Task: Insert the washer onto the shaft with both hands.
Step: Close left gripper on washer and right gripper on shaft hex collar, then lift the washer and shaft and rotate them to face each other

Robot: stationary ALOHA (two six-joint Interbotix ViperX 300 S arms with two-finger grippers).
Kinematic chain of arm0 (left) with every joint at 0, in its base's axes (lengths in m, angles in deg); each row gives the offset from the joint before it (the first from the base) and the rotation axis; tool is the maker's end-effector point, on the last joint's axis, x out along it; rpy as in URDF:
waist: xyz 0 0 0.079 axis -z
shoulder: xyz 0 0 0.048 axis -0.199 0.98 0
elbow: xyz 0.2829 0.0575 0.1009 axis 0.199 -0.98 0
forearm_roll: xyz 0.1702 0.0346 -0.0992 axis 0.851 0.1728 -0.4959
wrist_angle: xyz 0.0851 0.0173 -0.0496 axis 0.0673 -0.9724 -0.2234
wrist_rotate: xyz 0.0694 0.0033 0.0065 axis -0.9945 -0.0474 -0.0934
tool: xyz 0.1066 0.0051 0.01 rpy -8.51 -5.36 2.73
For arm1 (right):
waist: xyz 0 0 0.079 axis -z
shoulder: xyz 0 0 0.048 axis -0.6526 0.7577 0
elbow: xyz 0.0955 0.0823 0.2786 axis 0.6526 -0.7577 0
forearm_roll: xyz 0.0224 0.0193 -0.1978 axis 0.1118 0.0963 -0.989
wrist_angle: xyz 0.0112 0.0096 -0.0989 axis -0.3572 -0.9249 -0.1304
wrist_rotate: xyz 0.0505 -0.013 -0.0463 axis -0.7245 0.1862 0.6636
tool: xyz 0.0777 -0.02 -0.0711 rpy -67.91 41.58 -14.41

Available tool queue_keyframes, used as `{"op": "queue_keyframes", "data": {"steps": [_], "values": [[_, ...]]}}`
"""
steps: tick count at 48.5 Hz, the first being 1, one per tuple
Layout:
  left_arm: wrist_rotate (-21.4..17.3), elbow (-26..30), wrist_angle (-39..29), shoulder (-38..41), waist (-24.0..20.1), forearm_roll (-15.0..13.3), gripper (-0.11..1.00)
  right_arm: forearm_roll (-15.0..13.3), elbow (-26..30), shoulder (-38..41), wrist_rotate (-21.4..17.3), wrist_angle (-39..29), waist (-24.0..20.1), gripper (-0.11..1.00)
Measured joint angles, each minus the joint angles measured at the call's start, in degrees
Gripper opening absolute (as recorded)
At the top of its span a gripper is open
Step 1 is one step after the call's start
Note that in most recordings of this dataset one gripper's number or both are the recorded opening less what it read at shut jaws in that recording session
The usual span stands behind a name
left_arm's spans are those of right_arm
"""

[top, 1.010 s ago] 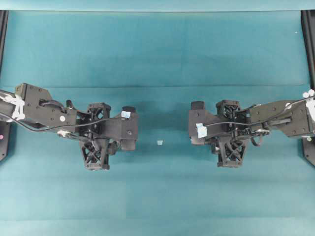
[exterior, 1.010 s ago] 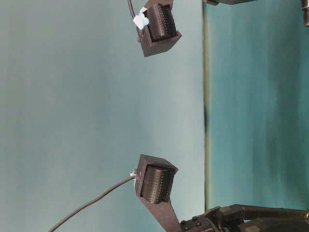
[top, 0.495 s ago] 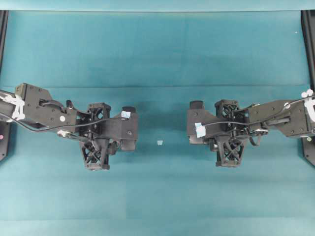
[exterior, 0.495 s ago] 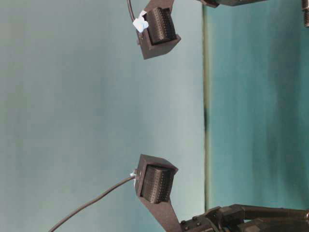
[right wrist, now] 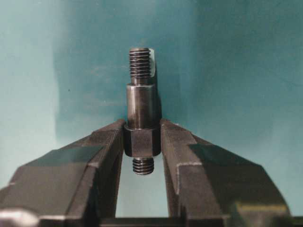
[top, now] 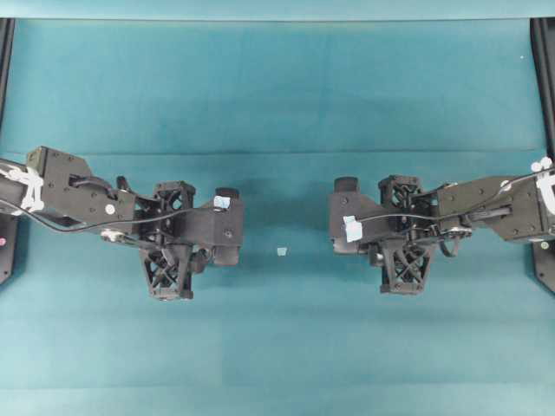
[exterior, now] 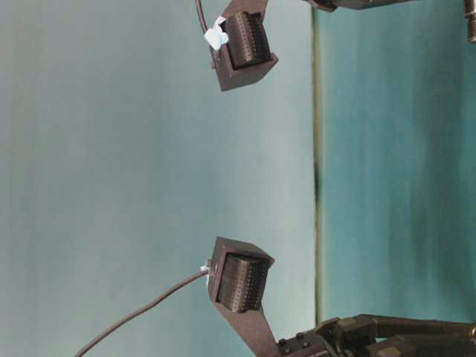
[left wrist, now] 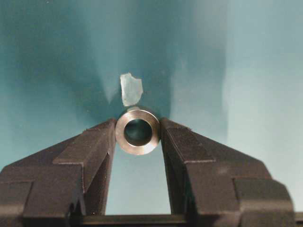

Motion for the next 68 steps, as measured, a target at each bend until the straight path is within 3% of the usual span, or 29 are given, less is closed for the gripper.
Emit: {"op": "queue_keyframes", "data": {"steps": [23,34,53,68], "values": [[0.0,0.4,0.2,-3.3,0.0,0.0,0.37,0.0,-2.1,-4.7,-0.1,3.2,0.7,0.0],[0.0,0.4,0.6,-3.8,0.0,-0.1,0.37,1.8,-4.6,-6.9,-0.1,7.5,0.6,0.0],[0.8,-1.6,12.3,-5.2,1.1,0.0,0.37,2.0,-6.2,-8.2,-0.1,10.1,-0.7,0.0],[0.9,-2.5,17.1,-6.0,1.1,-0.1,0.37,2.0,-8.7,-10.1,-0.1,18.5,-1.8,0.0]]}}
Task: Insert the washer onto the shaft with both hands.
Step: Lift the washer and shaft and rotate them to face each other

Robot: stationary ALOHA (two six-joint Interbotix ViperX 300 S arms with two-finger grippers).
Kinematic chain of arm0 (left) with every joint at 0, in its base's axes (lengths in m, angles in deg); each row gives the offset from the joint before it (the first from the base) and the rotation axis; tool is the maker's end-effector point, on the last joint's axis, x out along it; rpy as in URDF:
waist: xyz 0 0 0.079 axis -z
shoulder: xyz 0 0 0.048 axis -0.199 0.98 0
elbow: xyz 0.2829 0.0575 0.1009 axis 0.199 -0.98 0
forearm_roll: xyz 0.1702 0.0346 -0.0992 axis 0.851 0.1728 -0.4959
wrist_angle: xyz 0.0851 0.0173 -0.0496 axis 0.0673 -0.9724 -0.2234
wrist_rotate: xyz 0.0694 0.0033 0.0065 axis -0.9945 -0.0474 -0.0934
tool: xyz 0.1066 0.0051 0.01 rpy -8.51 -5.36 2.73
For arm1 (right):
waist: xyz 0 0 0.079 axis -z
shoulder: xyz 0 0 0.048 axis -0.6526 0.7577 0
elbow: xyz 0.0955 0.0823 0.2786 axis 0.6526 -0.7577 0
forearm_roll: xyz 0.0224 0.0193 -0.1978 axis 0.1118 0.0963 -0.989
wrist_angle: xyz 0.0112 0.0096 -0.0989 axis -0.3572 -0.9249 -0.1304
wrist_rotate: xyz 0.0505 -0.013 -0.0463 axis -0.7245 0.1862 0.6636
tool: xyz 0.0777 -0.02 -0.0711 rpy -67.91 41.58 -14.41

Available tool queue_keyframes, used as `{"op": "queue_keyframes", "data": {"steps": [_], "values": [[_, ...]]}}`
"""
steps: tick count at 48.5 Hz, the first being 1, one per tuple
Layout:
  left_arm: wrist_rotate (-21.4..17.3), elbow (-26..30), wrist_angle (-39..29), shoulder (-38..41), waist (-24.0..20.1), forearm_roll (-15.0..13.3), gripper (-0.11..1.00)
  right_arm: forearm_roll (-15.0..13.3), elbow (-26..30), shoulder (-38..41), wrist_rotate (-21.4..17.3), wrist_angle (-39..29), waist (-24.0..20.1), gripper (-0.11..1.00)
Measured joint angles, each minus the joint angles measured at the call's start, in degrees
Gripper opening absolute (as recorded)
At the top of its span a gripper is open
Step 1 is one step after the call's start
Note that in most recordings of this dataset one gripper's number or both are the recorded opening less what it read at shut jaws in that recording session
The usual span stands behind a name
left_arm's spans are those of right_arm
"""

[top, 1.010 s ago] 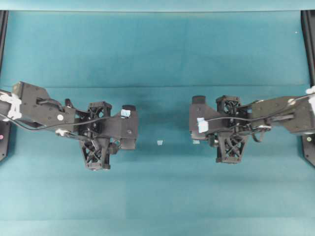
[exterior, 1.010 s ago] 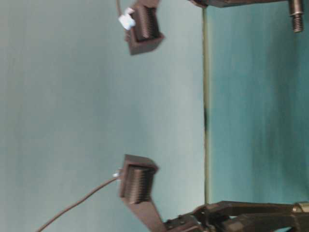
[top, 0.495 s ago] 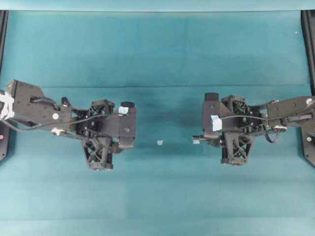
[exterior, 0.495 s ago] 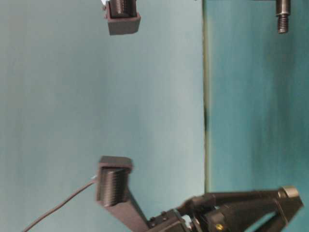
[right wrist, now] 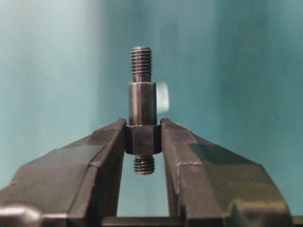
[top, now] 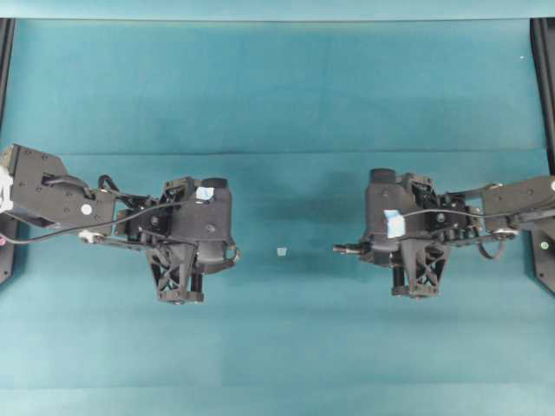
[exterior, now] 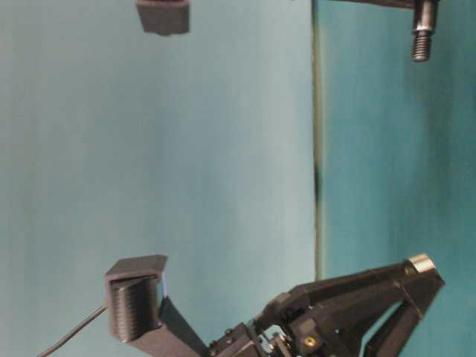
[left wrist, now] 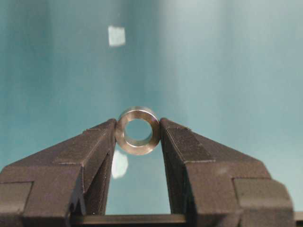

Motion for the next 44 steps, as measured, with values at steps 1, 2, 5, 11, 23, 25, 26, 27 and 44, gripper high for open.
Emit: {"op": "queue_keyframes", "data": {"steps": [1,2,5,11,23,25,26,27,44], "values": [[0.0,-0.2,0.4,0.0,0.0,0.1,0.37,0.0,-0.3,-0.2,0.0,0.4,0.0,0.0],[0.0,-0.4,1.0,-0.1,0.0,0.0,0.37,0.0,-0.4,-0.3,0.0,0.7,-0.1,0.0],[0.1,-0.8,2.6,-0.3,0.0,0.1,0.37,0.0,-1.0,-0.5,-0.1,1.8,-0.1,0.0],[0.5,-1.7,6.5,-0.8,0.0,0.1,0.37,0.0,-1.7,-1.1,-0.1,2.9,-0.2,0.0],[4.0,-4.4,17.1,-1.7,-0.2,0.1,0.37,0.0,-4.1,-2.3,-1.8,10.6,-0.4,0.0],[4.8,-4.8,19.2,-1.6,-0.2,0.1,0.37,0.0,-4.6,-2.5,-2.1,12.2,-0.4,0.0],[5.2,-5.1,20.0,-1.7,-0.3,0.1,0.37,0.0,-4.7,-2.5,-2.3,12.8,-0.4,0.0],[5.5,-5.2,20.9,-1.6,-0.2,0.0,0.37,0.1,-4.9,-2.7,-2.5,13.3,-0.4,0.0],[6.8,-5.7,24.3,-1.7,-0.3,0.1,0.37,0.0,-5.4,-3.0,-3.3,15.2,-0.4,0.0]]}}
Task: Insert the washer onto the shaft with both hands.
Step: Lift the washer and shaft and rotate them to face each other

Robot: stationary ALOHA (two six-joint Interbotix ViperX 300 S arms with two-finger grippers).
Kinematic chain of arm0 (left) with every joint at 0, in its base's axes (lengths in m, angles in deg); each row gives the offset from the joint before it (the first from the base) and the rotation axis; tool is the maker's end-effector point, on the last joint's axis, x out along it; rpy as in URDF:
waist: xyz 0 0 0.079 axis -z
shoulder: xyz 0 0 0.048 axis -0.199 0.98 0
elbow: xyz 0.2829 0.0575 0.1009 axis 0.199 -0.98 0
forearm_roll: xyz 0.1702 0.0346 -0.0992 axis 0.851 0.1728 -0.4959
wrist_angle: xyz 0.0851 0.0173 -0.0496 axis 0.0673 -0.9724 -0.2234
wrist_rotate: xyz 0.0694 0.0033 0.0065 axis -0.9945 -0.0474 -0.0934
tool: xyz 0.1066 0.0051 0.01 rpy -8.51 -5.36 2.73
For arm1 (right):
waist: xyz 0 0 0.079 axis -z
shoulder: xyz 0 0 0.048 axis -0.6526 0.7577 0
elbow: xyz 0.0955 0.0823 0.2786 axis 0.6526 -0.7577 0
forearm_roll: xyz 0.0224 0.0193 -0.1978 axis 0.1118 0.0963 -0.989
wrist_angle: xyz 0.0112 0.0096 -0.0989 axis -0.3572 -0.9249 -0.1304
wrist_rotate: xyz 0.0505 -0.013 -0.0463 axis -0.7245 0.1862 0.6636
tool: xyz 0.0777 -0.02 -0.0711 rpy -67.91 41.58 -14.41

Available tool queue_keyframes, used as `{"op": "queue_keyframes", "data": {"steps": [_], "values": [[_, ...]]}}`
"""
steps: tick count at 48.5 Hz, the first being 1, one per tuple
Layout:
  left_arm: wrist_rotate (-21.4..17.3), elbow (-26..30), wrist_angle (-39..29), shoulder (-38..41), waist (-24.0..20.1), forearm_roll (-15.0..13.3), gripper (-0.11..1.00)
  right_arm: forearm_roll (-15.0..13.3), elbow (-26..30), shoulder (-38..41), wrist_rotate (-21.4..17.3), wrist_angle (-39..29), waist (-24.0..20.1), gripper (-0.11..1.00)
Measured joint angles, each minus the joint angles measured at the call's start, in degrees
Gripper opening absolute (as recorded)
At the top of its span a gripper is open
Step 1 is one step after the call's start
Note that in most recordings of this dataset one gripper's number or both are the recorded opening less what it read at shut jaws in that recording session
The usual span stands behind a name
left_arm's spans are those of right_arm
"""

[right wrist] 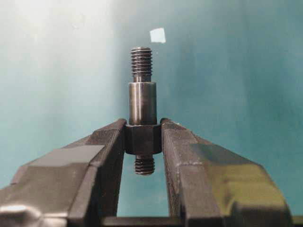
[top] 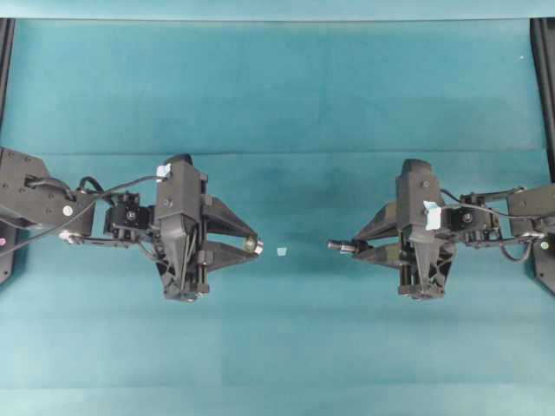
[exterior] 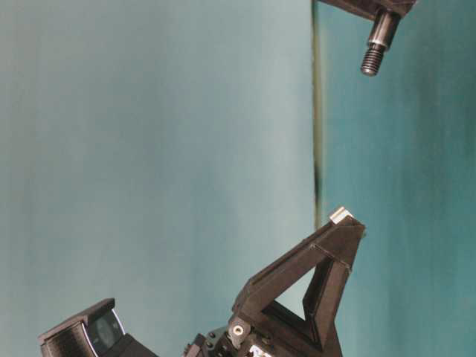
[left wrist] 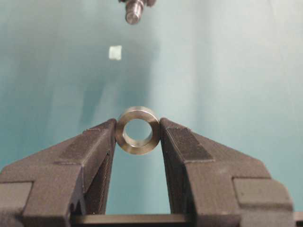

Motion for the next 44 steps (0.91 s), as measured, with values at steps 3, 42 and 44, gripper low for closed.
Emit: {"op": "queue_keyframes", "data": {"steps": [3,42,44], "values": [[0.1,0.0,0.1,0.1,0.0,0.0,0.37,0.1,0.1,0.0,0.0,0.0,-0.1,0.0],[0.1,3.4,3.5,2.4,-1.1,-0.1,0.37,0.1,0.0,0.0,0.0,5.6,-1.1,0.0],[0.1,3.6,3.6,2.5,-1.0,-0.1,0.37,0.0,0.0,0.0,0.0,5.9,-1.1,0.0]]}}
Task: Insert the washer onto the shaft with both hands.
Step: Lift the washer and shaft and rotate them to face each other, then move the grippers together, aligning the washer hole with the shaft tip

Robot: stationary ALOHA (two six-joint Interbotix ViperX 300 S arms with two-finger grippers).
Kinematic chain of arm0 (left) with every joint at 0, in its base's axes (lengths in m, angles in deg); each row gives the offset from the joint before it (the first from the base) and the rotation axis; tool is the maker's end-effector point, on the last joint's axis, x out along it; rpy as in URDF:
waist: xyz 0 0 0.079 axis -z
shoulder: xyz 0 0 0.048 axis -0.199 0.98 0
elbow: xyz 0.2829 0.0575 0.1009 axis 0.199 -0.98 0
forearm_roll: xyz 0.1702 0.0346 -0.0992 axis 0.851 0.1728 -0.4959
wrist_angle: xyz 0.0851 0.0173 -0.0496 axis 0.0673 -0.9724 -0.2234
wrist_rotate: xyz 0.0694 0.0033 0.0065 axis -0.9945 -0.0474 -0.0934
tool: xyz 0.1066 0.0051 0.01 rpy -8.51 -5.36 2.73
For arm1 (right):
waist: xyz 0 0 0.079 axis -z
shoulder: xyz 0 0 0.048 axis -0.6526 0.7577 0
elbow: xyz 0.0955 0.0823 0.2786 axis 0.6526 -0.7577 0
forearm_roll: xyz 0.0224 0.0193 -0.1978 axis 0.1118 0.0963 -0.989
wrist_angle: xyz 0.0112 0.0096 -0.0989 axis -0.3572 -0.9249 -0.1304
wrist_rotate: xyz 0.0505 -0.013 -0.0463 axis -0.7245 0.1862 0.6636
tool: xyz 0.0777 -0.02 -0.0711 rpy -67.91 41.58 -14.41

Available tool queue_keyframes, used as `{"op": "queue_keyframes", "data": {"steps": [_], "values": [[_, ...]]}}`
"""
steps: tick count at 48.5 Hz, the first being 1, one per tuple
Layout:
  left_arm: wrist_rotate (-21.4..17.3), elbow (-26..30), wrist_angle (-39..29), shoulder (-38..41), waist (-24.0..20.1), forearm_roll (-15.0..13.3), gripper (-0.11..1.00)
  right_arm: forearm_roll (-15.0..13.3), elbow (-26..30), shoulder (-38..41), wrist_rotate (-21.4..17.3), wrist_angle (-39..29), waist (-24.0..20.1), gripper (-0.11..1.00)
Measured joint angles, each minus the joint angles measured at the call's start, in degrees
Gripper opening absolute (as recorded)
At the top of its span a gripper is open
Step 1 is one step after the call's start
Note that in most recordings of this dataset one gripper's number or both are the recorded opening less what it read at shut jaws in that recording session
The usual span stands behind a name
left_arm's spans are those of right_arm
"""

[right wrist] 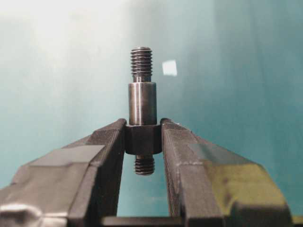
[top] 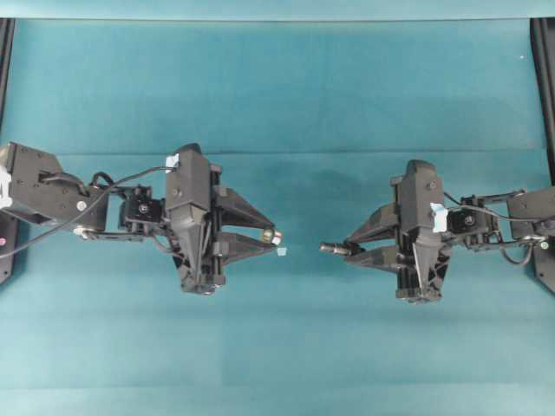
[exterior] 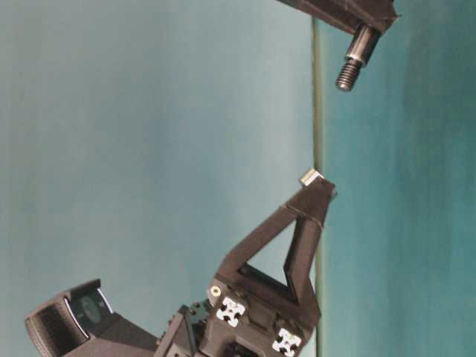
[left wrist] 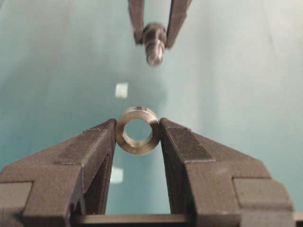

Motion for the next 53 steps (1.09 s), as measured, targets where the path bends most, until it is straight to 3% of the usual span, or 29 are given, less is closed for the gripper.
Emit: {"op": "queue_keyframes", "data": {"steps": [53], "values": [[0.0,4.7,0.7,4.4,1.1,0.1,0.37,0.0,0.4,1.8,0.0,2.5,0.4,0.0]]}}
